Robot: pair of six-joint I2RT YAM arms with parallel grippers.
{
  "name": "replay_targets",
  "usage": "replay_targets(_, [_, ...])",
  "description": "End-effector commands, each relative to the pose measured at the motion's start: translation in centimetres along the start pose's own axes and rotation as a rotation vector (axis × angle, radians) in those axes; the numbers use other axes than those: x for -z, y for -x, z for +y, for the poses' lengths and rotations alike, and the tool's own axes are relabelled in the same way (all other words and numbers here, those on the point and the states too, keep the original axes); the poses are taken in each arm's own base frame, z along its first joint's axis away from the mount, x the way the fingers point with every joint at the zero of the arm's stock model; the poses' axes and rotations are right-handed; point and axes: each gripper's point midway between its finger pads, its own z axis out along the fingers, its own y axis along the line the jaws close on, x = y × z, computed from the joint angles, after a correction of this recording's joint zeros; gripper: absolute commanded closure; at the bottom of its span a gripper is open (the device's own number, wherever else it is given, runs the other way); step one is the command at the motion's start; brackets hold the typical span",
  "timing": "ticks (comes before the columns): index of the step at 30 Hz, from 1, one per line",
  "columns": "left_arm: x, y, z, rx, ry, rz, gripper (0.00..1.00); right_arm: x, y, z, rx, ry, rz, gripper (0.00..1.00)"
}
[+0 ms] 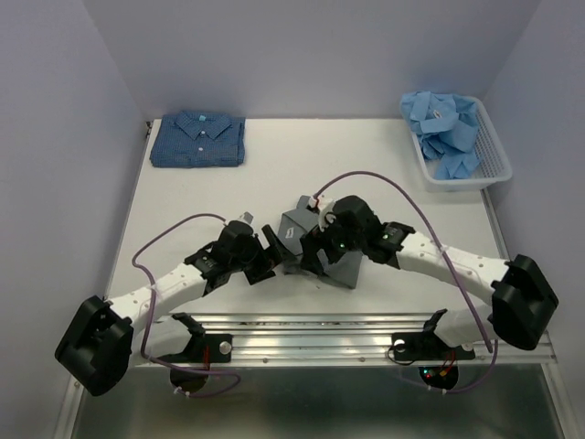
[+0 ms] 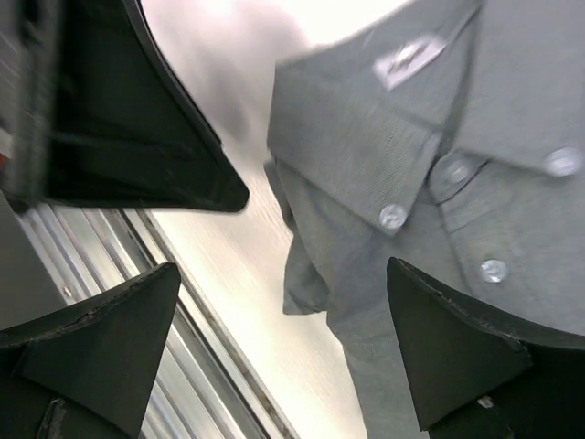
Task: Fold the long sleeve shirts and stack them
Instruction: Neatly place the folded shirt to the corner
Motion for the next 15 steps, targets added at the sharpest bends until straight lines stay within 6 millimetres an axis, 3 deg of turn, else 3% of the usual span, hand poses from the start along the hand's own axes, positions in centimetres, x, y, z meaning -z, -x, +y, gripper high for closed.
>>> replay_targets(1, [1.0,0.4,-2.8,0.006,-0.144,-0.039,0.01,3.7,6.6,-3.0,-0.121,-0.18,-0.235,0.0])
replay_targets(2, [1.0,0.4,-3.2,-0.005,-0.175,-0.048,0.01,4.2,7.0,-5.0,-0.179,-0.241,-0.26,0.0])
replay_targets(3, [0.9,-0.4,-3.6,-0.025,-0.191,-0.025,0.01,5.6,7.7,-8.8,-0.265,-0.322,-0.297,0.0])
replay_targets(5, [0.7,-1.3,-4.5,-0.061,-0.224,0.012,0.01,6.5,8.3,-12.3,-0.373,-0.368,-0.329,0.0])
replay_targets(7, [0.0,-2.1,-6.5,-0.123,-0.271,0.049,0.01,6.3,9.2,-16.1,-0.461,-0.394,-0.335,0.0])
replay_targets(9, [-1.6,-2.4,-7.5,-0.171,-0.277,0.09,0.01,4.9,9.6,-17.5,-0.453,-0.392,-0.302,0.0])
replay_targets(10, [-2.3,-2.6,-7.4,-0.2,-0.266,0.112,0.01,3.5,9.4,-19.4,-0.473,-0.424,-0.274,0.0])
replay_targets(12, [-4.4,-2.7,-6.7,-0.227,-0.193,0.157,0.01,2.6,9.3,-21.6,-0.507,-0.454,-0.262,0.0])
replay_targets(15, [-6.0,-0.8,-6.6,-0.284,-0.124,0.137,0.01,0.9,8.7,-23.1,-0.52,-0.45,-0.229,0.0])
